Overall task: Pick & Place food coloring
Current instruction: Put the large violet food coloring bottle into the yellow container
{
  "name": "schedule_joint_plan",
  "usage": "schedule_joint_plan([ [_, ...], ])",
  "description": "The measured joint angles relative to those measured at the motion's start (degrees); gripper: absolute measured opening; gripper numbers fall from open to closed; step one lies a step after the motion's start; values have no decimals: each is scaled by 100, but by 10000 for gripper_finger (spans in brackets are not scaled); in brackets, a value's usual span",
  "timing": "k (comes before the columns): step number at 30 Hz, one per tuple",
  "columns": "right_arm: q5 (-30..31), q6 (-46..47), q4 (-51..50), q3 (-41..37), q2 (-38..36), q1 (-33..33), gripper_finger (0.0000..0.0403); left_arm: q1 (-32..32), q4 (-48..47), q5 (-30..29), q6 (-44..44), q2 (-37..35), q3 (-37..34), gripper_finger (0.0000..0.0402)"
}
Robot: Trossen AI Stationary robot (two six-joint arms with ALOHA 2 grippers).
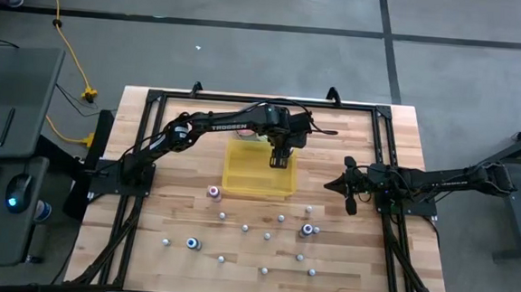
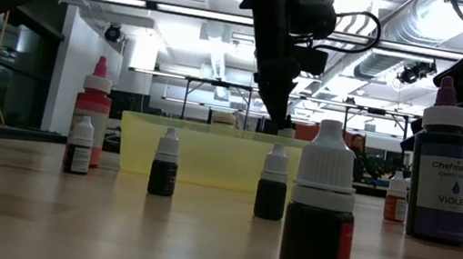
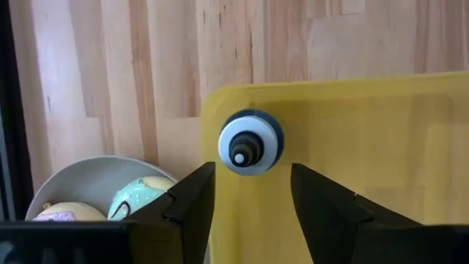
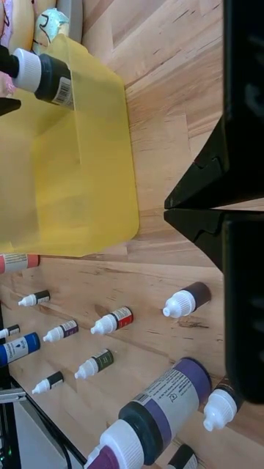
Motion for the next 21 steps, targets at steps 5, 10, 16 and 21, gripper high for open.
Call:
schedule_joint_plan([
  [5,0,0,0,0,2,2,0,0,-71,-123,5,-57,0,175],
  [10,0,0,2,0,2,1,0,0,-212,-296,41,-136,-2,175],
  [16,0,0,2,0,2,0,0,-10,-221,-300,41,-464,2,175],
  [21,0,0,0,0,1,1,0,-79,-415,-113,45,-863,2,175],
])
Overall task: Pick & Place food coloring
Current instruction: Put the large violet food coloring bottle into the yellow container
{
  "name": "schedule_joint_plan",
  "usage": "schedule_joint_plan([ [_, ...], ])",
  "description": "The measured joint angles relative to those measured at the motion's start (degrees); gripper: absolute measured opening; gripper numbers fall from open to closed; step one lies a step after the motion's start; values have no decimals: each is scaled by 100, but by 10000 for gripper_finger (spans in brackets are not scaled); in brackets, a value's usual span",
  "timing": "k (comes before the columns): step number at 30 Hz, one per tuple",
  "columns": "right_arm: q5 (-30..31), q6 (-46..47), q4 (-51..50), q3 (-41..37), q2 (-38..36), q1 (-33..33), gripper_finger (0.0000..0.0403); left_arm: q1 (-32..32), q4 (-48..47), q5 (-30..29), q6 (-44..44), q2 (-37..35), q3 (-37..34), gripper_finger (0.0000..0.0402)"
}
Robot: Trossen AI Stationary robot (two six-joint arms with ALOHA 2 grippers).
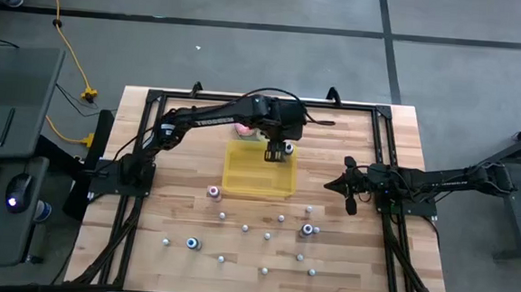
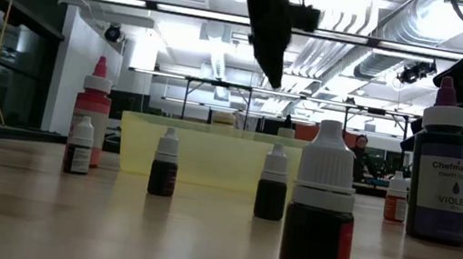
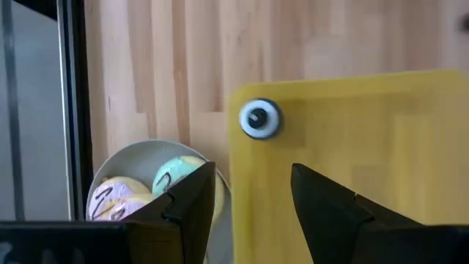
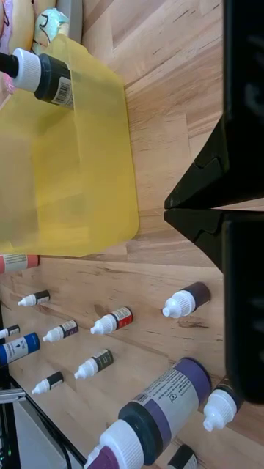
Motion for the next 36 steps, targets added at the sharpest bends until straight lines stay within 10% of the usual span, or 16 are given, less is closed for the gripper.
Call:
schedule_joint_plan([
  [23,0,0,0,0,1,1,0,-1630,-1591,1511,130,-1522,7,175],
  [36,0,0,0,0,1,1,0,-3131,-674,1505,-451,-1476,-693,175],
])
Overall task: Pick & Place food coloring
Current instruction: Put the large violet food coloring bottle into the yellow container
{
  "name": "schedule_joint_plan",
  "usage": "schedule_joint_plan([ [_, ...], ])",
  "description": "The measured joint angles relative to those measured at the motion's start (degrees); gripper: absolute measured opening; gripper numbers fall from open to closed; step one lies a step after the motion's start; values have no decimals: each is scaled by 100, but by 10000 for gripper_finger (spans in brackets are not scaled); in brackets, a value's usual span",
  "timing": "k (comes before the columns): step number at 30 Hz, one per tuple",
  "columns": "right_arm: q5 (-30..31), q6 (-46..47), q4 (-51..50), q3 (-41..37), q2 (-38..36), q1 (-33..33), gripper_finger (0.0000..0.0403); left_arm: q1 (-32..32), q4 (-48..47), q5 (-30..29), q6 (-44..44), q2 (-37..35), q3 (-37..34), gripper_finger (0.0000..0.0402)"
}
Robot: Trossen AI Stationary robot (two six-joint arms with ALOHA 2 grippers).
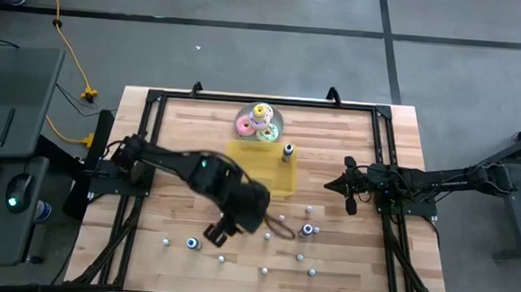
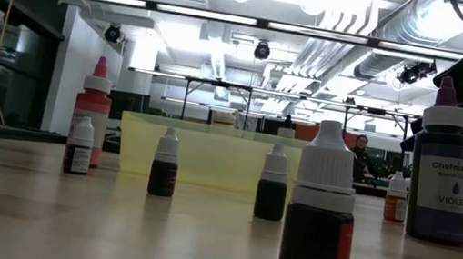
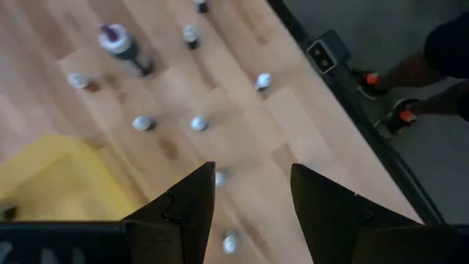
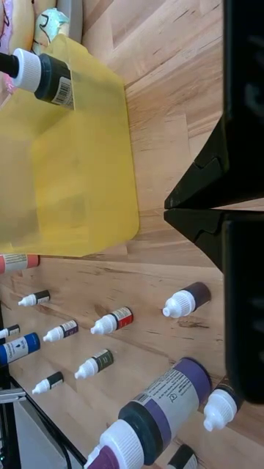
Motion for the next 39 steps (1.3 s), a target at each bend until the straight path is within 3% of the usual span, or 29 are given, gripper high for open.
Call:
schedule_joint_plan([
  [9,0,0,2,0,-2,-2,0,-277,2303,-264,-439,3,-1161,175],
  [13,0,0,2,0,-1,0,0,-57,3550,-565,-404,71,-1553,175],
  [17,0,0,2,0,-2,-2,0,238,4150,-575,-405,340,-1578,175],
  [23,0,0,3,0,-2,-1,0,666,4052,-511,-527,921,-973,175],
  [30,0,0,-2,0,-2,-1,0,970,2938,-454,-754,2098,880,175],
  [39,9,0,0,0,39,0,0,967,2899,-348,-1080,2345,684,175],
])
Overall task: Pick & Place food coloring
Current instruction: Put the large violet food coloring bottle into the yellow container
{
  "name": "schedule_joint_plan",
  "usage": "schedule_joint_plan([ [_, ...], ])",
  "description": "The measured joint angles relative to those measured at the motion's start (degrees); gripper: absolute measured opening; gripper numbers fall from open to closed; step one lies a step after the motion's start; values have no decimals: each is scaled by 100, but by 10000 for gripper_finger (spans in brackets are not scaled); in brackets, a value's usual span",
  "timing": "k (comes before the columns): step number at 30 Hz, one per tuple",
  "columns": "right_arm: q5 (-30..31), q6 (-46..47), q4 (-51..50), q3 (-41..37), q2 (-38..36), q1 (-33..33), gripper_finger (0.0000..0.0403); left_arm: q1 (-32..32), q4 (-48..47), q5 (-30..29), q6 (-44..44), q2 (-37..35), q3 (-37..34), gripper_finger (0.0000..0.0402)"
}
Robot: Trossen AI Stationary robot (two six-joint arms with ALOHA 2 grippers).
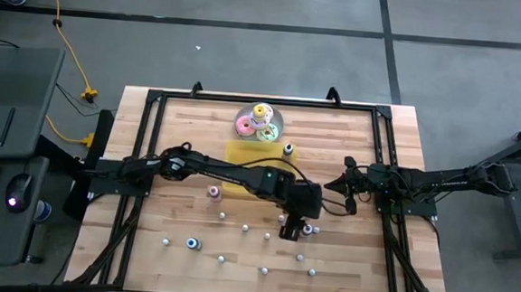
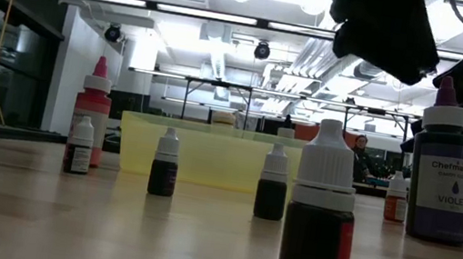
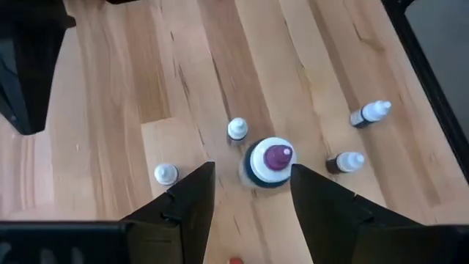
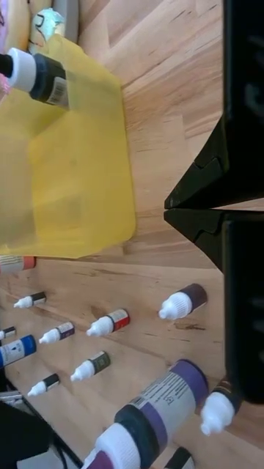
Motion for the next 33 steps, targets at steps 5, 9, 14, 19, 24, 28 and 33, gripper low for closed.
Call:
schedule_joint_plan([
  [5,4,0,-38,0,-2,0,0,-12,138,18,19,175,-7,175],
  [9,7,0,-36,0,-2,0,0,-50,221,10,36,277,15,175],
  [14,17,0,-27,0,-2,-1,0,-104,229,6,78,315,-5,175],
  [19,15,0,-19,0,-2,0,0,-101,189,211,78,304,-2,175],
  [24,15,0,-10,0,-2,0,0,-132,207,169,78,302,-2,175],
  [28,15,0,-10,0,-2,-2,0,-138,301,70,78,364,11,175],
  [33,15,0,0,0,-2,-2,0,-133,465,64,80,475,9,175],
])
